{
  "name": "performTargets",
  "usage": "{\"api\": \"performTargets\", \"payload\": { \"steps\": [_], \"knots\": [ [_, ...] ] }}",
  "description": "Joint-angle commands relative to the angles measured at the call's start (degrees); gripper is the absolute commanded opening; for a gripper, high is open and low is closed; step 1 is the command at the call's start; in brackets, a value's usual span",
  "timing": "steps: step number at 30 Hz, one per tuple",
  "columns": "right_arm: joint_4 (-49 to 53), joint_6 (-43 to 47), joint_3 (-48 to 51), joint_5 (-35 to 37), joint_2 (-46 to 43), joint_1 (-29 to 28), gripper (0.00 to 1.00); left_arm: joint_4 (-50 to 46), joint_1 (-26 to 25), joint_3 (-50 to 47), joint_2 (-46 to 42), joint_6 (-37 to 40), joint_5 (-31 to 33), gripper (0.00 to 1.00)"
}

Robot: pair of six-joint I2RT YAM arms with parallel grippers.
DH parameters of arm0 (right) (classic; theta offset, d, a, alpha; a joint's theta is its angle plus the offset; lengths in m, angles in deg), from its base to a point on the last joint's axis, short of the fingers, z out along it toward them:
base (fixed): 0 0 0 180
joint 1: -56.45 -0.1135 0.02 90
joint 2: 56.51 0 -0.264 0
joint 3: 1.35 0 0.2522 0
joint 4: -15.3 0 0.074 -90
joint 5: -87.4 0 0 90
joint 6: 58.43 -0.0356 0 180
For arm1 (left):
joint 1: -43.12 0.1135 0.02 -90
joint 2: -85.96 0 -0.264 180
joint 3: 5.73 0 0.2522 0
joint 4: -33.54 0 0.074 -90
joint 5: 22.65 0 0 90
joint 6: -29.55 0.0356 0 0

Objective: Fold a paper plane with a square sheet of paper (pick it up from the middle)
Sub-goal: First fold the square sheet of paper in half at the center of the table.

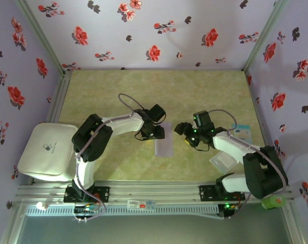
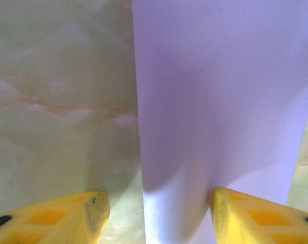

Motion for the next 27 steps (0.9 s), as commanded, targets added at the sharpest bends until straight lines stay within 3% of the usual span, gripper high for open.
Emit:
{"api": "performTargets", "payload": {
  "steps": [1,19,27],
  "knots": [
    [-0.16,1.01,-1.91,-0.32,0.84,-0.47,0.73,4.51,-0.25,-3.5,7.29,-0.47,1.15,0.59],
    [0.36,1.57,-2.56,0.13,1.64,-0.82,0.69,4.15,-0.16,-3.27,7.58,-0.49,1.79,0.59],
    [1.59,1.98,-2.27,2.42,-0.04,-0.85,0.6,4.68,-0.16,-3.97,7.2,-1.03,1.89,0.59]
  ]
}}
